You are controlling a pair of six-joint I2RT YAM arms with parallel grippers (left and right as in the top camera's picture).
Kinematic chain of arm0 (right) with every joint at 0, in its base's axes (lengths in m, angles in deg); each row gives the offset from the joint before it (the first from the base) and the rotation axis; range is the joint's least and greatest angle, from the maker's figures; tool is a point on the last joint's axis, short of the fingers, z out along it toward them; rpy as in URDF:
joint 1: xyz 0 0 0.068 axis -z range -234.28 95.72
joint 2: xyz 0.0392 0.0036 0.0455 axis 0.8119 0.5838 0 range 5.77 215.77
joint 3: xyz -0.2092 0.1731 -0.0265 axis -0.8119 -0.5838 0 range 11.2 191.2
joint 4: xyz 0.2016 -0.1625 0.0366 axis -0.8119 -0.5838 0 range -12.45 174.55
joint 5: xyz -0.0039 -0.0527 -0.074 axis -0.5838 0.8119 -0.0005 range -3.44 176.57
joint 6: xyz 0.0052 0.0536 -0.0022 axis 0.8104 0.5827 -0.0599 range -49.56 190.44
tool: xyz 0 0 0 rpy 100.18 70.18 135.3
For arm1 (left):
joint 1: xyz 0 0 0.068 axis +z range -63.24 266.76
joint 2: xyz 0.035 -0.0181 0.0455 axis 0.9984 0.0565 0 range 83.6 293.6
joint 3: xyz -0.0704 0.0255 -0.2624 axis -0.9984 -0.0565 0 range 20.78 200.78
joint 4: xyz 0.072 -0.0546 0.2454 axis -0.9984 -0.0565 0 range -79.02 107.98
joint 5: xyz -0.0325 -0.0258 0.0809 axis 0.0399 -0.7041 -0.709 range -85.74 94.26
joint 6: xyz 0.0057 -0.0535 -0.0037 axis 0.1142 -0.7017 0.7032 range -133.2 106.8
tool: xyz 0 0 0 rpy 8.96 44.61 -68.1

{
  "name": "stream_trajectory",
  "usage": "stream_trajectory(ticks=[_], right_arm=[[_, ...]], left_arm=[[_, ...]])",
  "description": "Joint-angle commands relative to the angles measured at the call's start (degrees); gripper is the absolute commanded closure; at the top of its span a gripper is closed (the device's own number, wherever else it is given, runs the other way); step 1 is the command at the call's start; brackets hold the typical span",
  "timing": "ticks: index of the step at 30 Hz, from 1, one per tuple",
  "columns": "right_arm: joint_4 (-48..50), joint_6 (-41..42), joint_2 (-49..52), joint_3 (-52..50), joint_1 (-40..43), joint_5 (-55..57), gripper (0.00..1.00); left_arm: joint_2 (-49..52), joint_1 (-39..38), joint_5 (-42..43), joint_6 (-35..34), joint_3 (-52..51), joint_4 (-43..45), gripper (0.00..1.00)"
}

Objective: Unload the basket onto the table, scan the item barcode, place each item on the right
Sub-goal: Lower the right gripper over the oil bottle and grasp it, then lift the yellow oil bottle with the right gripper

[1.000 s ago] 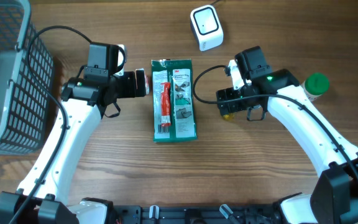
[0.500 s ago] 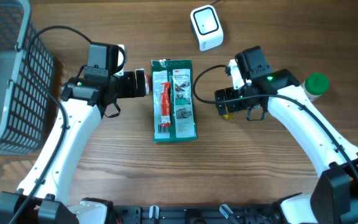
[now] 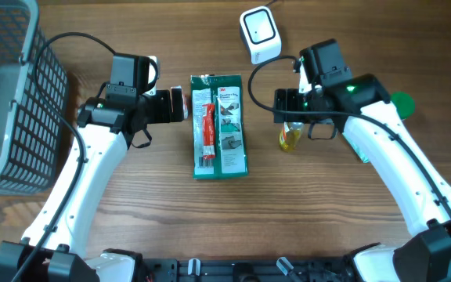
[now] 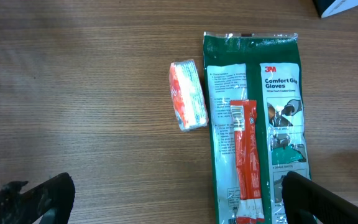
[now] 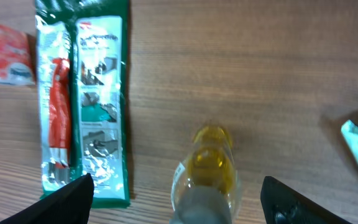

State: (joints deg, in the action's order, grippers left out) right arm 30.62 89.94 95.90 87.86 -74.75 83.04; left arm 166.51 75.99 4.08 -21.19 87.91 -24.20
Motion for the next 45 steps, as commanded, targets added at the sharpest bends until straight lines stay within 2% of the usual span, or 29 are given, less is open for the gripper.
stream_trajectory(ticks=[1, 9, 11, 12, 21, 23, 24, 25, 27, 28, 31, 35, 41, 43, 45], right_arm=[[-0.26, 1.49, -0.35, -4.11, -0.90, 3.74, 0.14], [5.73, 1.53, -0.35, -9.90, -0.92, 3.91, 0.18], [6.14, 1.53, -0.35, -9.94, -0.92, 3.91, 0.28], [6.14, 1.55, -0.35, -9.94, -0.92, 3.91, 0.29], [9.03, 1.53, -0.33, -12.13, -0.92, 3.96, 0.29], [10.51, 1.70, -0.33, -13.49, -0.92, 3.93, 0.32], [10.78, 1.64, -0.33, -13.70, -0.90, 3.96, 0.35], [10.95, 1.66, -0.35, -13.68, -0.90, 3.96, 0.41], [11.85, 1.70, -0.42, -13.09, -0.90, 3.93, 0.65], [11.58, 1.68, -0.57, -12.59, -0.90, 3.91, 0.71], [9.57, 1.25, -2.58, -9.94, -0.39, 2.05, 0.72], [6.93, -3.58, -9.79, -7.80, 4.79, -10.97, 0.72], [5.03, -14.40, -18.64, -7.80, 17.84, -54.62, 0.74], [3.56, -17.79, -18.67, -7.82, 20.17, -65.46, 0.79], [2.38, -20.09, -18.64, -8.11, 20.61, -71.52, 0.79]], left_arm=[[-0.31, 0.11, -0.55, 0.24, 0.55, 0.13, 0.00], [-0.31, 0.11, -0.55, 0.24, 0.55, 0.13, 0.00], [-0.31, 0.11, -0.55, 0.24, 0.55, 0.13, 0.00], [-0.31, 0.11, -0.55, 0.24, 0.55, 0.11, 0.00], [-0.31, 0.11, -0.55, 0.24, 0.55, 0.13, 0.00], [-0.31, 0.11, -0.55, 0.24, 0.55, 0.13, 0.00], [-0.31, 0.11, -0.55, 0.24, 0.55, 0.13, 0.00], [-0.31, 0.11, -0.55, 0.24, 0.55, 0.13, 0.00], [-0.31, 0.11, -0.55, 0.24, 0.55, 0.13, 0.00], [-0.31, 0.11, -0.55, 0.24, 0.55, 0.11, 0.00], [-0.31, 0.11, -0.55, 0.24, 0.55, 0.11, 0.00], [-0.31, 0.11, -0.55, 0.24, 0.55, 0.13, 0.00], [-0.31, 0.11, -0.55, 0.24, 0.55, 0.13, 0.00], [-0.31, 0.11, -0.55, 0.24, 0.55, 0.11, 0.00], [-0.31, 0.11, -0.55, 0.24, 0.55, 0.13, 0.00]])
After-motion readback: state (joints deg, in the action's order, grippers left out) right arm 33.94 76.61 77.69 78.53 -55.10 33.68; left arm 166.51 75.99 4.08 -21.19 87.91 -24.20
